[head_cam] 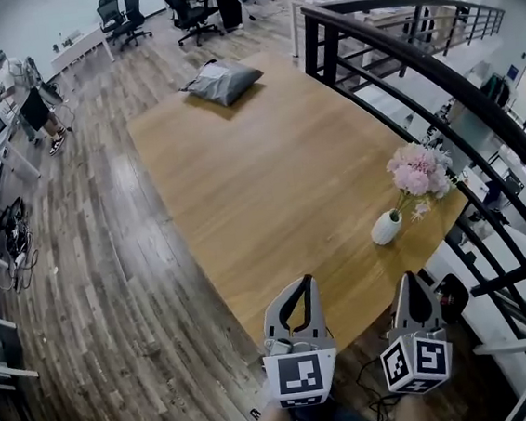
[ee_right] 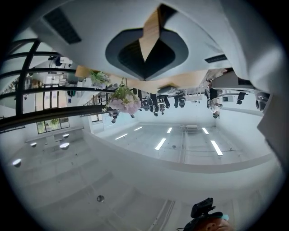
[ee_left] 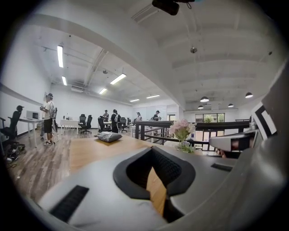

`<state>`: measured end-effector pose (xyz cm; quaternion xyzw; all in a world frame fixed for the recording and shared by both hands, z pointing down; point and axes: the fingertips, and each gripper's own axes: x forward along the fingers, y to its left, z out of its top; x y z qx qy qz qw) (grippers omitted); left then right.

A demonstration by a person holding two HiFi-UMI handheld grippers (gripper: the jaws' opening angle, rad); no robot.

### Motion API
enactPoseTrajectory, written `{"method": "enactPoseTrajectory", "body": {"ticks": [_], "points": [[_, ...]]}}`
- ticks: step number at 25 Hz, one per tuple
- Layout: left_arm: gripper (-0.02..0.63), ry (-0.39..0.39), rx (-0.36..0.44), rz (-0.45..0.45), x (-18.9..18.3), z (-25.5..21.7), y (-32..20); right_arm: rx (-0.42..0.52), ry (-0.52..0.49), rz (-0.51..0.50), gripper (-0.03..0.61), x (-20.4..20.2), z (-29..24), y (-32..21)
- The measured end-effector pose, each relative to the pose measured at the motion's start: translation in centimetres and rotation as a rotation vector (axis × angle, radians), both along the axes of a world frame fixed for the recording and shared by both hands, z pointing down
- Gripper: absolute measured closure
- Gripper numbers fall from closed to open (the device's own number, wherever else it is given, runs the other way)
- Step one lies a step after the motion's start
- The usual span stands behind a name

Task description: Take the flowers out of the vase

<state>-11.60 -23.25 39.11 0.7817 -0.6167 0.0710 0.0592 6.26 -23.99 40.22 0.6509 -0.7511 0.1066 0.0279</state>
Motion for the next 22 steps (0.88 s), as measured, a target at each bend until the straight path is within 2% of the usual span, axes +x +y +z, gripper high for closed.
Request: {"method": "enactPoseTrajectory", "body": {"ticks": [7,10,14,18,22], "points": [[0.571,0.002,0.005,0.044,-0.3,0.5,-3.2,-0.009,0.014,0.036,0.586,-0.5,0.3,-3.2],[0.571,0.028,-0.03,0.05,-0.3,0.9,-4.2,-0.009,0.028,0.056,0.586,-0.3,0.4,-4.0],[0.571,0.02,-0.013,0.064,-0.2,1.3,-5.2,-0.016,0.036,0.088,0.586,0.5,0.9,-4.4],[0.571,0.045,-0.056,0.065,0.5,2.0,-5.6,-0.022,0.043,0.126,0.584,1.7,1.4,-4.8],[0.571,0.043,-0.073,0.067,1.1,2.8,-6.0,-0.021,0.042,0.147,0.551,3.1,2.0,-5.5]]}}
